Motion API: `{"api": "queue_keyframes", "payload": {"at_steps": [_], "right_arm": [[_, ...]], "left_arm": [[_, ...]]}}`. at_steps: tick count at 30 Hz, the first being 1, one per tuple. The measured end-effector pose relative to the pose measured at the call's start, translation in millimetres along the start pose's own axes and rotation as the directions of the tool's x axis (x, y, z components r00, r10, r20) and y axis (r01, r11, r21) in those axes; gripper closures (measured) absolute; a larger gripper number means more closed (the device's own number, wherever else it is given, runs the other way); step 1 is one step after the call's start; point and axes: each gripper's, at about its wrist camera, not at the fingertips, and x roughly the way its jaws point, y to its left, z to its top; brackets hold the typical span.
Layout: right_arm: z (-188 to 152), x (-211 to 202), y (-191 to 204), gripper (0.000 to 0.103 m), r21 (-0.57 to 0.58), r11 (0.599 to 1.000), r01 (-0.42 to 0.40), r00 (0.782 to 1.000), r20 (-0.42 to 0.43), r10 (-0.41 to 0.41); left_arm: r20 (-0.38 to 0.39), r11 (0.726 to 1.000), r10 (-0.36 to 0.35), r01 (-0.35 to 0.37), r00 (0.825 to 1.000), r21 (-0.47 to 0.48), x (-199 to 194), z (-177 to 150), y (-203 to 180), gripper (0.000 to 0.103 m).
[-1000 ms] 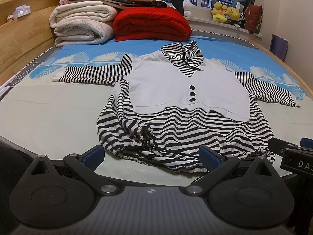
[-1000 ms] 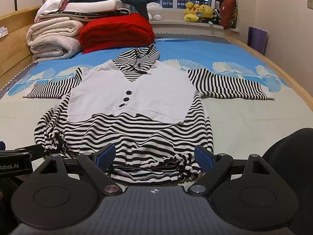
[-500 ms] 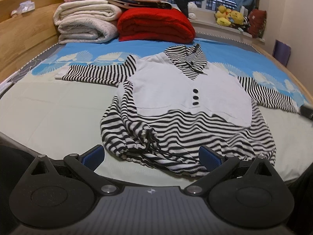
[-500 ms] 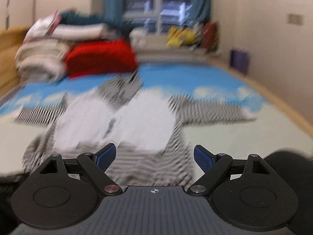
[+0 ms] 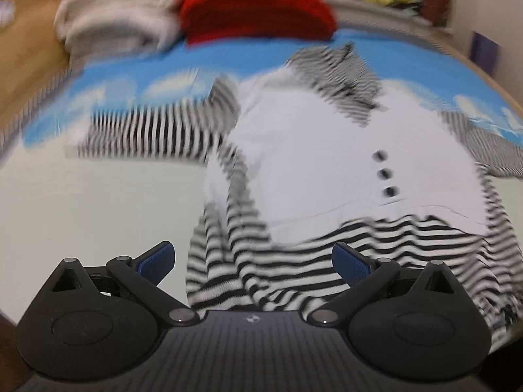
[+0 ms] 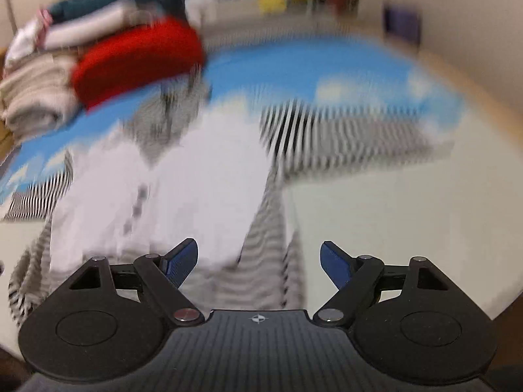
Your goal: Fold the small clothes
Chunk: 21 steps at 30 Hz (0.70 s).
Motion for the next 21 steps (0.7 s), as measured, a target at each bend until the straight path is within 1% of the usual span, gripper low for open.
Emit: {"api": "queue_keyframes", "payload": {"at_steps": [1, 2, 3, 4, 5, 8, 9, 10, 11, 12, 13, 14, 15, 16, 17, 18, 19, 20, 21], "right_arm": [[-2, 10, 0, 0.021, 0.0, 1.0, 0.026, 0.999, -0.037, -0.026], [-4, 18, -3, 0.021, 0.001, 0.999, 0.046, 0.997, -0.069, -0.046], [-5, 26, -7, 0.021, 0.013, 0.998, 0.06, 0.992, -0.11, -0.058], [-6, 31, -10, 0.021, 0.034, 0.997, 0.068, 0.989, -0.135, -0.062], [-6, 35, -14, 0.021, 0.056, 0.996, 0.072, 0.986, -0.156, -0.062], [-9, 50, -13, 0.021, 0.07, 0.994, 0.079, 0.973, -0.221, -0.062], [-12, 58, -13, 0.022, 0.067, 0.995, 0.075, 0.967, -0.247, -0.056], [-15, 63, -13, 0.024, 0.067, 0.995, 0.073, 0.961, -0.271, -0.052], [-18, 68, -14, 0.034, 0.073, 0.995, 0.074, 0.954, -0.295, -0.049], [-21, 71, -15, 0.042, 0.086, 0.993, 0.075, 0.951, -0.306, -0.045], [-22, 72, -14, 0.044, 0.09, 0.993, 0.079, 0.952, -0.301, -0.049], [-22, 69, -13, 0.061, 0.088, 0.993, 0.079, 0.955, -0.293, -0.05], [-20, 67, -13, 0.083, 0.093, 0.994, 0.063, 0.957, -0.288, -0.034], [-19, 65, -16, 0.088, 0.118, 0.992, 0.043, 0.959, -0.284, -0.008], [-18, 61, -19, 0.095, 0.143, 0.989, 0.038, 0.962, -0.274, 0.003], [-15, 57, -24, 0.097, 0.158, 0.987, 0.037, 0.965, -0.263, 0.006], [-12, 52, -29, 0.098, 0.182, 0.982, 0.042, 0.97, -0.244, 0.004], [-8, 46, -37, 0.098, 0.21, 0.976, 0.05, 0.976, -0.216, -0.004], [-2, 37, -46, 0.098, 0.227, 0.971, 0.072, 0.985, -0.169, -0.033]], "left_arm": [[-0.073, 0.999, -0.01, 0.006, 0.997, -0.054, 16, 0, 8, 0.001], [-0.128, 0.993, -0.03, 0.014, 0.991, -0.121, 28, 0, 16, 0.001], [-0.15, 0.984, -0.057, 0.03, 0.987, -0.177, 35, -2, 22, 0.001], [-0.17, 0.977, -0.073, 0.036, 0.983, -0.212, 42, -1, 26, 0.001], [-0.188, 0.975, -0.067, 0.024, 0.98, -0.221, 46, -2, 29, 0.001], [-0.246, 0.977, 0.004, -0.057, 0.969, -0.207, 58, -2, 32, 0.001], [-0.26, 0.975, 0.014, -0.07, 0.966, -0.211, 60, -4, 34, 0.003], [-0.266, 0.972, 0.006, -0.068, 0.964, -0.224, 60, -6, 38, 0.006], [-0.267, 0.971, -0.01, -0.055, 0.964, -0.234, 60, -7, 39, 0.014], [-0.267, 0.971, -0.024, -0.041, 0.963, -0.236, 61, -10, 40, 0.027], [-0.273, 0.973, -0.037, -0.027, 0.961, -0.227, 61, -11, 38, 0.035], [-0.278, 0.977, -0.042, -0.019, 0.96, -0.212, 61, -13, 36, 0.05], [-0.28, 0.981, -0.044, -0.011, 0.959, -0.194, 61, -15, 34, 0.067], [-0.275, 0.983, -0.05, -0.001, 0.96, -0.183, 60, -16, 32, 0.076], [-0.264, 0.983, -0.062, 0.013, 0.963, -0.181, 57, -16, 28, 0.09], [-0.242, 0.983, -0.07, 0.026, 0.968, -0.18, 54, -16, 24, 0.093], [-0.209, 0.983, -0.08, 0.043, 0.975, -0.176, 46, -15, 20, 0.094], [-0.179, 0.984, -0.099, 0.069, 0.979, -0.166, 38, -15, 14, 0.094], [-0.15, 0.983, -0.13, 0.108, 0.98, -0.149, 29, -17, 9, 0.094]]}}
